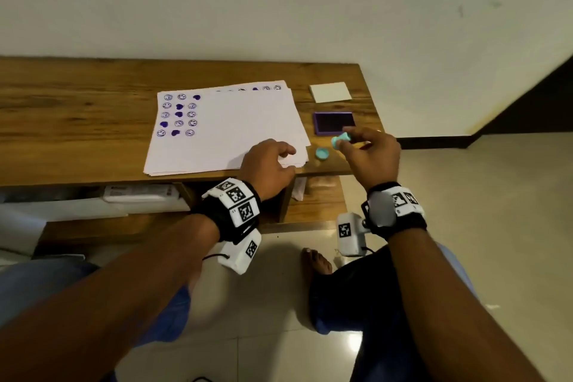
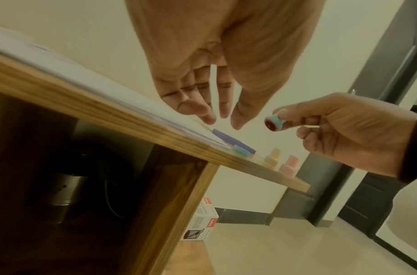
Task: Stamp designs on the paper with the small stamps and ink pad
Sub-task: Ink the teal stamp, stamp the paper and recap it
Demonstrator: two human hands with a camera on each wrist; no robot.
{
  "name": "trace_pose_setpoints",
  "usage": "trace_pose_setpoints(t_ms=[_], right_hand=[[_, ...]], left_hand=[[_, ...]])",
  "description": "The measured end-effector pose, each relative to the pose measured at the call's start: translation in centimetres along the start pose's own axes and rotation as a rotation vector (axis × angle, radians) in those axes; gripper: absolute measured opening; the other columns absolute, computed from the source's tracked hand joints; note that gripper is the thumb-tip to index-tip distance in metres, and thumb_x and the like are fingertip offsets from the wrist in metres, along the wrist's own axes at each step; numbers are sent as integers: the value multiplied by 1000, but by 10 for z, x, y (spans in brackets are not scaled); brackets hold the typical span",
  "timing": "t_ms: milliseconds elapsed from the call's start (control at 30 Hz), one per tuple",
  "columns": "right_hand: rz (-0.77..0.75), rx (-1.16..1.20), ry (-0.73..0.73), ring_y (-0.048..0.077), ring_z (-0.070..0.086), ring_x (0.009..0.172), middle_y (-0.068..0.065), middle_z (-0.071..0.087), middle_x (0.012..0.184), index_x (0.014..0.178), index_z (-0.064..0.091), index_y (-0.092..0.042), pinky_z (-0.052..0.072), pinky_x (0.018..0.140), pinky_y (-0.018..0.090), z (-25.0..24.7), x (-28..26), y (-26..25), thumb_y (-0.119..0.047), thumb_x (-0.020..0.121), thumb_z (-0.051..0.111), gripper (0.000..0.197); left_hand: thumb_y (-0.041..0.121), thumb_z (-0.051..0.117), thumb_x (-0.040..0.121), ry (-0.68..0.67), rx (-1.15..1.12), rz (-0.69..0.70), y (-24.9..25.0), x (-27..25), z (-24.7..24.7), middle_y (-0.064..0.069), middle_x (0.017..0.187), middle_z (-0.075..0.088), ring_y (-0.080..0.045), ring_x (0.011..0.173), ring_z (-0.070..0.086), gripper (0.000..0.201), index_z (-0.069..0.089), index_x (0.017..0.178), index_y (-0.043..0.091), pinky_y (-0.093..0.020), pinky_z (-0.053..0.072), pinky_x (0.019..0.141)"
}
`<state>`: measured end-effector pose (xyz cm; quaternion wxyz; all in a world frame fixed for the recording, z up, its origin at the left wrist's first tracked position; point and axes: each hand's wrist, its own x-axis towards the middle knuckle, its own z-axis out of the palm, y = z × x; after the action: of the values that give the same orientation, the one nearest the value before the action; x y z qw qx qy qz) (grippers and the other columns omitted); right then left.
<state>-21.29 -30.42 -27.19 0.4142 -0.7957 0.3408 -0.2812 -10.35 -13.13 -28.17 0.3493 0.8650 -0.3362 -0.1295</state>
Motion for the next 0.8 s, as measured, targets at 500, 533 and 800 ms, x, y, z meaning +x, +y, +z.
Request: trace_pose_setpoints(t_ms=[500,533,800], right_hand=[[164,136,53,7,68,93,-4,76,97,105,78,-18,35,64,2,-8,16,12,-23,77,82,29],[163,134,47,6,68,93,-4,76,98,106,77,-18,34,63,1,-8,16,11,-24,78,82,29],[169,181,56,7,67,91,-2,76,98,107,77,-17,39,65,6,-11,18,9,-24,78,83,30]], left_hand=[[23,74,78,-115,257,140,41,54,53,-7,117,61,-25,105,58,48,64,124,15,-24,39,82],[24,74,78,-115,271,141,42,56,54,-6,116,61,-24,104,58,46,65,123,15,-24,39,81],[30,73,79,-44,235,110,42,53,49,-5,111,67,-21,97,60,39,68,115,17,-27,45,79]])
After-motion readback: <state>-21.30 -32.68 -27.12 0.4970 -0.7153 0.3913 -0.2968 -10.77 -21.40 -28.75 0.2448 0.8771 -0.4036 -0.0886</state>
